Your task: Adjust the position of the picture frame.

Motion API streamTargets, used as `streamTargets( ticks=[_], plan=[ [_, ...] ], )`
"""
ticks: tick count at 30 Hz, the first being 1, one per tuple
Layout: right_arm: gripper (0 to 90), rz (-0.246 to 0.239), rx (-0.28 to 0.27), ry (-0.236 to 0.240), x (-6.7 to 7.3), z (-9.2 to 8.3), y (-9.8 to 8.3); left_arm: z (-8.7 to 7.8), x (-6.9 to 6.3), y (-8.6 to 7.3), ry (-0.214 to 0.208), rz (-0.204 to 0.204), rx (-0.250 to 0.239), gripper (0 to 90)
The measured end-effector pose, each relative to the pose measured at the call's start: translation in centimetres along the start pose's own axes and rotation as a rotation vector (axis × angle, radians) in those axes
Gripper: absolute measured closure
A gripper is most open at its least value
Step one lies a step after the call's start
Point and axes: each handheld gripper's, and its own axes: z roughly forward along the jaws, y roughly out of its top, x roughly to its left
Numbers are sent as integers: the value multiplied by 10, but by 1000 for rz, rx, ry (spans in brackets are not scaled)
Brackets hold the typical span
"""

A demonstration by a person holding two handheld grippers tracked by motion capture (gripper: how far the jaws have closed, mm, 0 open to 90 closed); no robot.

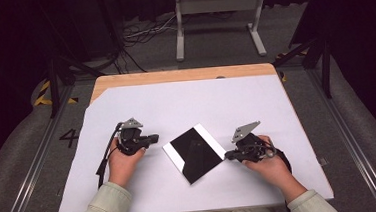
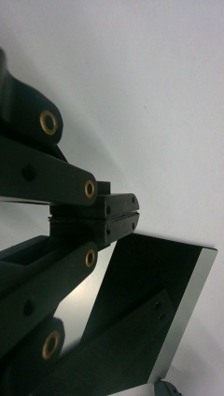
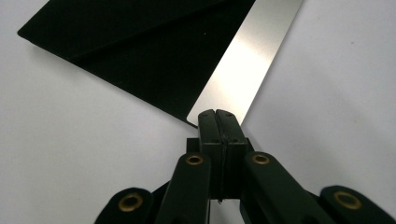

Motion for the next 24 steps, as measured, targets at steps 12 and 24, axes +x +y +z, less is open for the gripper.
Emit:
streamTargets(
  ticks=[12, 24],
  plan=[
    [900, 7, -45, -85, -4, 11, 13, -4, 2, -4, 21, -16, 4, 900],
    [900, 27, -40, -129, -12, 33, 43, -14, 2, -17, 39, -37, 33, 900]
  ],
)
